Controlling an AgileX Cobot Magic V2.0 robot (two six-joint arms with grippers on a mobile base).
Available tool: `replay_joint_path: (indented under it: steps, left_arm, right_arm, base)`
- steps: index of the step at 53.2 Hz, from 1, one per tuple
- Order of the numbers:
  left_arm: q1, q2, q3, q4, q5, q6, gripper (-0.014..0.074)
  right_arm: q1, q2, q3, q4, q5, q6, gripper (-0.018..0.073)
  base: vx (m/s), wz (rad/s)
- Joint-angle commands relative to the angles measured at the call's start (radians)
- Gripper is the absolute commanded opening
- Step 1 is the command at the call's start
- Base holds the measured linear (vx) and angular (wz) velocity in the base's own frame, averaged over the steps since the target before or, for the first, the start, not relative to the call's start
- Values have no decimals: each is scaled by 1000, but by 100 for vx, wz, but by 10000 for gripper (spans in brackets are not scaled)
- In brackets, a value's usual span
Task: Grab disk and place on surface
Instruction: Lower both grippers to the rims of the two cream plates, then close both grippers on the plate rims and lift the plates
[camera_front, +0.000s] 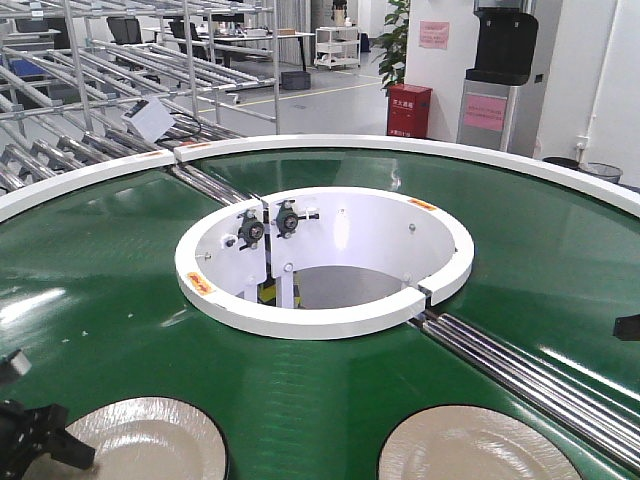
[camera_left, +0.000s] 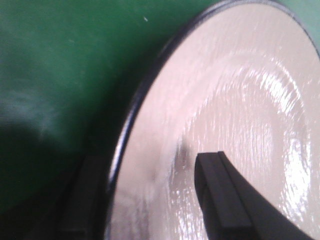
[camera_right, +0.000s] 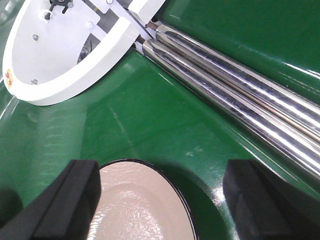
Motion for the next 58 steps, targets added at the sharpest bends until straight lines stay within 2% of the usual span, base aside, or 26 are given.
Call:
replay_joint_path:
  steps: [1,6,9,14,18,26,35,38,43,51,58]
  left_arm:
    - [-18,-38,-25,-67,60,12,469]
    - [-24,-39,-25,-52,57,12,372]
    - [-24,-39,-25,-52,60,10,253]
    - [-24,-39,-25,-59,71,8,-13]
    - [-24,-44,-25,-96,87,8,-10]
    - [-24,-84,-25,-249,124,34,-10]
    - [-24,-157,-25,-393,148,81,-9]
    - [-24,-186,-26,-418,150,88,-9]
    - [-24,-216,-39,-417,154,89,-8]
    - [-24,-242,-66,-418,168,85,-8]
    - [-24,-249,-66,-419,171,78,-8]
  right_arm:
    - [-1,-34,-32,55,-11,-10,545]
    - [-1,-34,-32,55,-5,-10,542]
    - [-1,-34,-32,53,-2,-10,542]
    - [-1,-34,-32,29,13,-7,542]
    - [-1,-28,-32,10,33,2,542]
    - [0,12,-32,-41,100,69,542]
    - [32,82,-32,-99,133,74,542]
    - [59,108,-32,-127,119,68,542]
    - [114,157,-32,-166,97,60,542]
    - [174,232,-32,-173,97,46,542]
    - [196,277,-32,-174,100,44,542]
  base:
    - [0,0]
    - [0,0]
    - [0,0]
    - [0,0]
    - [0,0]
    - [0,0]
    - [0,0]
    - [0,0]
    - [0,0]
    - [0,0]
    - [0,0]
